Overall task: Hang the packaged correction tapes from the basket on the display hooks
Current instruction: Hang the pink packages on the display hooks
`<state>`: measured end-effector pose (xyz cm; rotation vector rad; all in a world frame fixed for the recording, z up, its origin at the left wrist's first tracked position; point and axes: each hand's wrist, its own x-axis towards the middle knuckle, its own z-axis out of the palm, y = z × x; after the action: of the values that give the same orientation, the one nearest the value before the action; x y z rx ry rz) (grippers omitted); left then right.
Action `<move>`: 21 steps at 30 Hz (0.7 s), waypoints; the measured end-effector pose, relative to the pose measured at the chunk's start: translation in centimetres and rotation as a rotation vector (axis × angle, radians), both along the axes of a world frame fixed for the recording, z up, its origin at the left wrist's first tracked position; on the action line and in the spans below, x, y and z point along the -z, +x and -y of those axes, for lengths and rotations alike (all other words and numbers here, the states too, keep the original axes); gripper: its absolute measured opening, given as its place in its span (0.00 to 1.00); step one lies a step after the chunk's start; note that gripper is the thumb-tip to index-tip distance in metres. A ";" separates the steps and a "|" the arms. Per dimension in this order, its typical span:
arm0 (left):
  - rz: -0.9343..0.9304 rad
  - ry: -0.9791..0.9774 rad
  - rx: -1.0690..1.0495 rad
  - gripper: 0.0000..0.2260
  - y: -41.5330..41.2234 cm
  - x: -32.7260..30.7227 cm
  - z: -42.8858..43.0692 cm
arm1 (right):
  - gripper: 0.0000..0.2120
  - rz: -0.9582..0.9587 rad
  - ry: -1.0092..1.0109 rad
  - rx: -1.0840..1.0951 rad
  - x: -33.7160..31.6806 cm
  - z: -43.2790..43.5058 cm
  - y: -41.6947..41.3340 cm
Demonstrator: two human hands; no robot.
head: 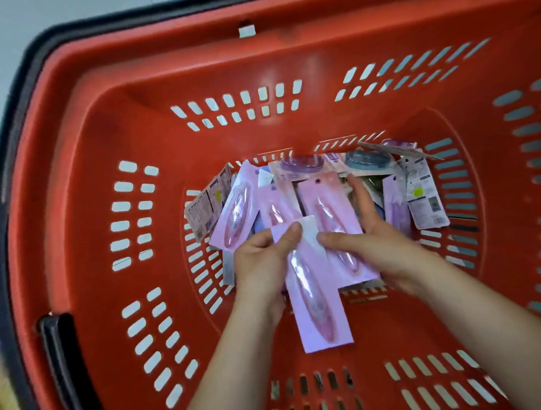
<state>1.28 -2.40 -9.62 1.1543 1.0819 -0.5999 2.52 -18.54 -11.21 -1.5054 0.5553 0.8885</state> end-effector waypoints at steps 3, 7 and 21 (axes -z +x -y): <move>0.104 0.048 0.055 0.04 0.5 -0.6 -0.1 | 0.36 0.139 -0.210 -0.180 -1.3 1.0 0.3; 0.235 0.012 0.131 0.03 0.8 -1.2 0.8 | 0.12 0.139 -0.103 -0.025 -1.5 0.3 0.4; 0.057 0.016 -0.055 0.15 2.6 0.7 1.3 | 0.20 -0.105 0.152 0.048 -0.1 -1.6 1.3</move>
<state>3.87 -3.66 -10.35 1.1452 1.0680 -0.5131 3.80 -16.91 -11.06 -1.3091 0.5852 0.9550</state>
